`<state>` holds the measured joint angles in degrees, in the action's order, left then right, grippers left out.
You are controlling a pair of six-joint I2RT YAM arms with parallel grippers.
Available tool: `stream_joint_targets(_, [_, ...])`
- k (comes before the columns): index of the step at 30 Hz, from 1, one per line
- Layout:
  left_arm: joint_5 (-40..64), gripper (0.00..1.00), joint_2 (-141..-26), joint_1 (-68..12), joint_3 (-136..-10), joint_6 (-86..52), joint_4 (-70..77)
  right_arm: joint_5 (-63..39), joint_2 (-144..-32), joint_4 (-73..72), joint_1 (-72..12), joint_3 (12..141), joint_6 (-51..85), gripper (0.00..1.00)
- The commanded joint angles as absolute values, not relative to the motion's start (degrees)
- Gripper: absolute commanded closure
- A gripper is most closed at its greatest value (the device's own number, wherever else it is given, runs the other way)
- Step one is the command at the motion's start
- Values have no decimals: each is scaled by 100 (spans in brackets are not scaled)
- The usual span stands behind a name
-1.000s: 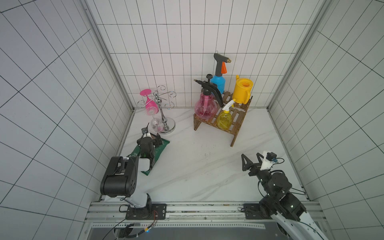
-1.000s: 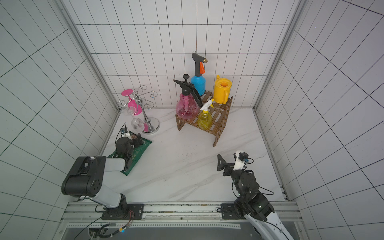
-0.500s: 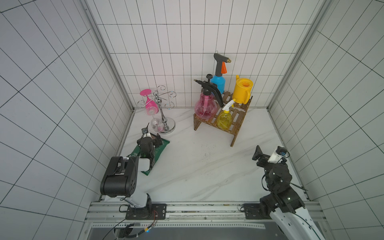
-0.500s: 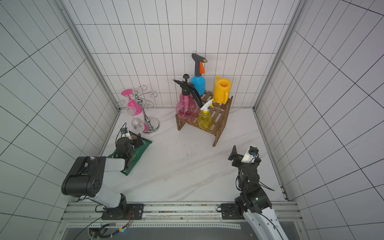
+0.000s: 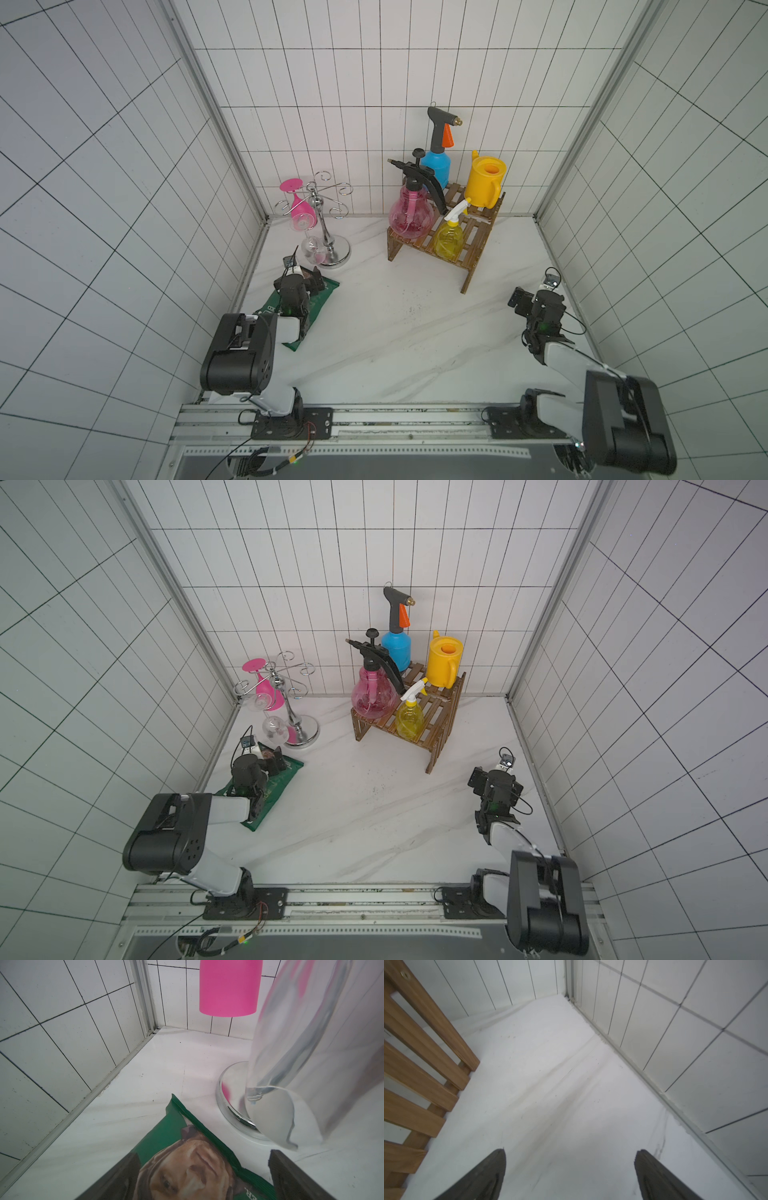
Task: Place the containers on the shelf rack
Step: Reset both arms
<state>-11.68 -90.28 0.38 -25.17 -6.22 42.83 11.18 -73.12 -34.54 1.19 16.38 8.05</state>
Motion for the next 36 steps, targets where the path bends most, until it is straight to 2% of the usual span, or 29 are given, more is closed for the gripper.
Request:
stream_joint_targets(1, [-1118, 2, -8929, 39, -2612, -635, 4313, 668, -8009, -5126, 201, 1788, 478, 1])
stream_joint_targets(3, [-1123, 2, -8930, 44, -2602, -628, 4314, 547, -8951, -6303, 253, 1784, 484, 1])
stream_joint_targets(4, [-1121, 2, -8929, 43, -2602, -626, 4316, 377, -8962, -6068, 255, 1837, 422, 1])
stream_joint_targets(5, [-1120, 2, -8930, 39, -2603, -629, 4314, 318, -8623, -4910, 250, 2082, 376, 1])
stream_joint_targets(6, [-1121, 2, -8926, 42, -2602, -637, 4315, 443, -8676, -4787, 249, 2261, 435, 1])
stream_joint_targets(7, [-1122, 2, -8929, 44, -2606, -633, 4317, 601, -8868, -5233, 210, 2259, 428, 1])
stream_joint_targets(10, [-1121, 2, -8929, 43, -2603, -632, 4314, 664, -8728, -4854, 184, 2278, 438, 1])
stream_joint_targets(17, [-1121, 2, -8929, 41, -2609, -632, 4318, 110, -8779, -4590, 126, 2474, 117, 1])
stream_joint_targets(20, [-1121, 2, -8925, 39, -2602, -631, 4318, 62, -8674, -5112, 121, 2132, 89, 1])
stream_joint_targets(26, [-1122, 2, -8922, 44, -2606, -631, 4315, 139, -8760, -7227, 122, 1067, 108, 1])
stream_joint_targets(36, [-1121, 2, -8929, 42, -2607, -631, 4317, 620, -9031, -8191, 118, 691, 303, 1])
